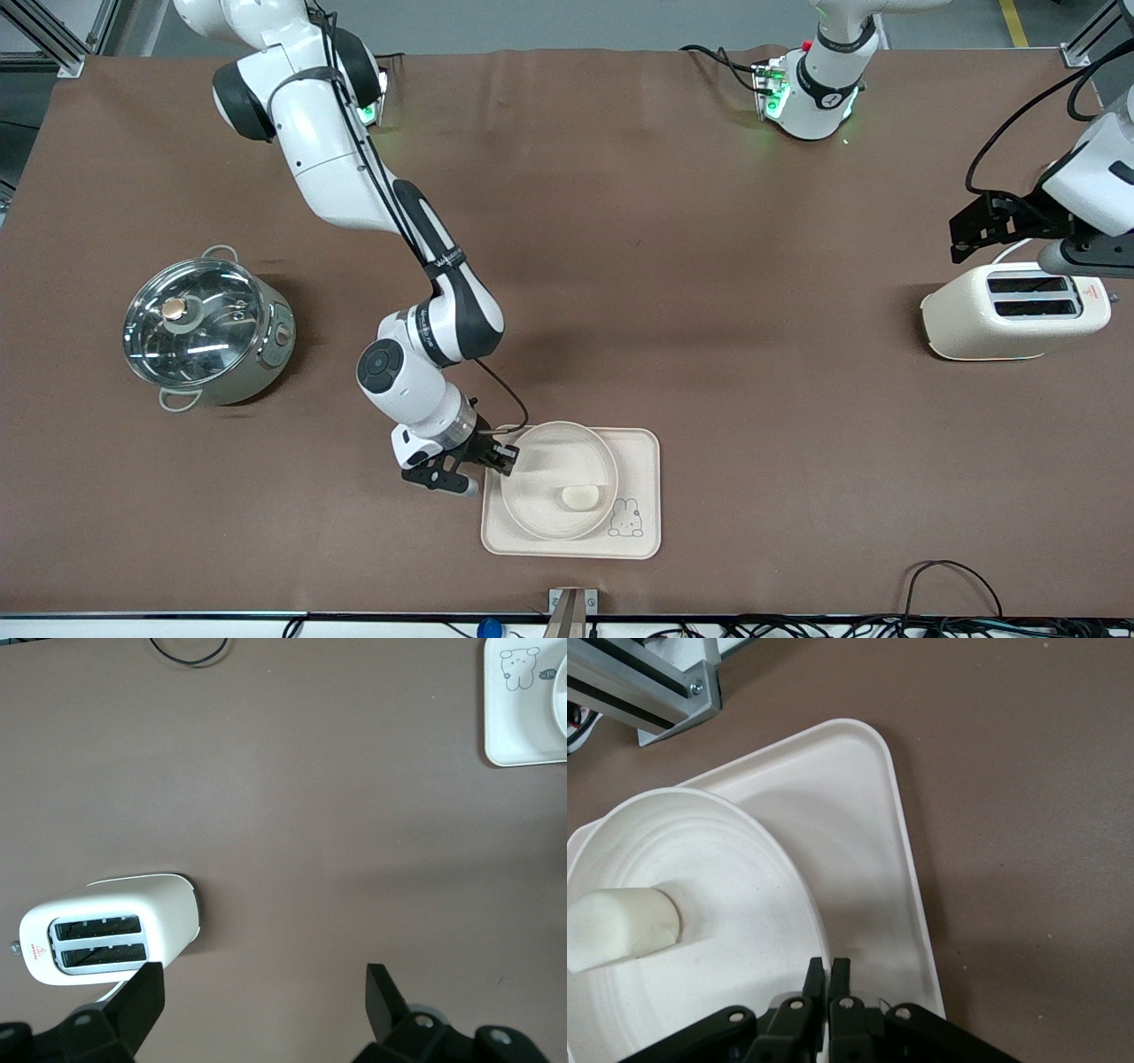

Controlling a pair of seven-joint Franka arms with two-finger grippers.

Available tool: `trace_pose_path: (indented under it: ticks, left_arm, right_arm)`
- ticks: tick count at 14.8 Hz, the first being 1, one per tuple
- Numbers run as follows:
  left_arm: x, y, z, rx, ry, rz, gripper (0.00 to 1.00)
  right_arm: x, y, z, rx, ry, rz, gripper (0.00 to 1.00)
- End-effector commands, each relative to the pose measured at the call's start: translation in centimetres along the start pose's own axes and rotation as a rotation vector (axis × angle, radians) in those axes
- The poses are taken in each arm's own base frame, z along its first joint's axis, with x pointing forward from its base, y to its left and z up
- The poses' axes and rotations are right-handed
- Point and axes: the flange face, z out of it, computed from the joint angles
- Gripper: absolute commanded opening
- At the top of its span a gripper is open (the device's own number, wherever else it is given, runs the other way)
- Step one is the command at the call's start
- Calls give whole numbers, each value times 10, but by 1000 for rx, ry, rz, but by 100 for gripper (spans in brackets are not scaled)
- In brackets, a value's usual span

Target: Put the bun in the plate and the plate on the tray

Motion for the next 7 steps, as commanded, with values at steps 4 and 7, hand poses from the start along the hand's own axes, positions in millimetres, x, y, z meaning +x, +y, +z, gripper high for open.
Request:
trace_pose_path:
  ticks: [4,7]
  left_arm:
    - [-2,7,-3,-18,4,6,100]
    - [-1,6,-4,-18,12,6,100]
  right_arm:
    - [0,-4,3,13,13,-5,14]
    - [2,-1,3,10,12,-7,43]
